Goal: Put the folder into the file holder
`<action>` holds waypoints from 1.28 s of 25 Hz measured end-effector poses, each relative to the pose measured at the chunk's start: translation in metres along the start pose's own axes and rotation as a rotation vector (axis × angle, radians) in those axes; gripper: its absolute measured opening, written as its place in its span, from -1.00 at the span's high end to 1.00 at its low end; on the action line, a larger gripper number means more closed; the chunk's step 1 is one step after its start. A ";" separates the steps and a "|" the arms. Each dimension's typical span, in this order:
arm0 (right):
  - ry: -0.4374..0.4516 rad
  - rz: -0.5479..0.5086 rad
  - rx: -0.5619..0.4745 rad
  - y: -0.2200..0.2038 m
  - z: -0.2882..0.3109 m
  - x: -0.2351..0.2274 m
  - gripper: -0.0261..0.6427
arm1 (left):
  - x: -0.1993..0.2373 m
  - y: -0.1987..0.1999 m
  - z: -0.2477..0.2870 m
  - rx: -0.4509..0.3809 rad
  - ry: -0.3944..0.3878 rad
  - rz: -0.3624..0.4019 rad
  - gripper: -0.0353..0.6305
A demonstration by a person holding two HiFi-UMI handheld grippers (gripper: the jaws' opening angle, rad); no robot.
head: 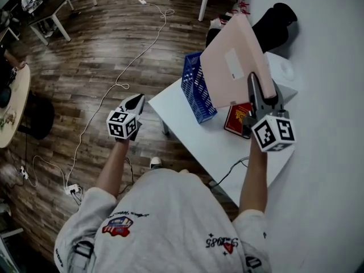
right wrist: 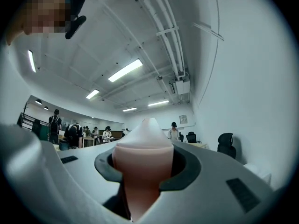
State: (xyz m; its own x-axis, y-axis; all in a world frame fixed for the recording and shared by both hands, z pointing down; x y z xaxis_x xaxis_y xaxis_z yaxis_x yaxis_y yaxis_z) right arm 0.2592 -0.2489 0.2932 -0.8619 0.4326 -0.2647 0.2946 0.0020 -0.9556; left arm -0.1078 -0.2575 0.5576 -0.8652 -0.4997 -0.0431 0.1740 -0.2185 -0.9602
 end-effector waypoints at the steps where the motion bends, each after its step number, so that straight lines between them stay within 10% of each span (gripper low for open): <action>1: 0.007 0.011 -0.001 -0.006 0.003 -0.001 0.44 | 0.005 -0.005 -0.004 0.003 0.012 -0.005 0.88; 32: 0.071 -0.002 0.189 -0.167 0.066 -0.032 0.43 | 0.047 -0.034 -0.012 0.057 0.079 -0.032 0.88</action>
State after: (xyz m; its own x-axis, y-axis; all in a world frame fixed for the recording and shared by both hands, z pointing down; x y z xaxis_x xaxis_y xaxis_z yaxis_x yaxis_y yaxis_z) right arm 0.2099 -0.3223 0.4531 -0.8292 0.4952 -0.2591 0.2041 -0.1632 -0.9653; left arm -0.1600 -0.2642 0.5847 -0.9047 -0.4245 -0.0361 0.1699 -0.2818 -0.9443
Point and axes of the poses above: the fingertips, and each gripper's own axes: z forward along the fingers, x to its left, y out of its top, the point moved 3 cm from there along -z, backward along the fingers, and after that the axes turned 13 degrees about z, right-handed, at the moved point
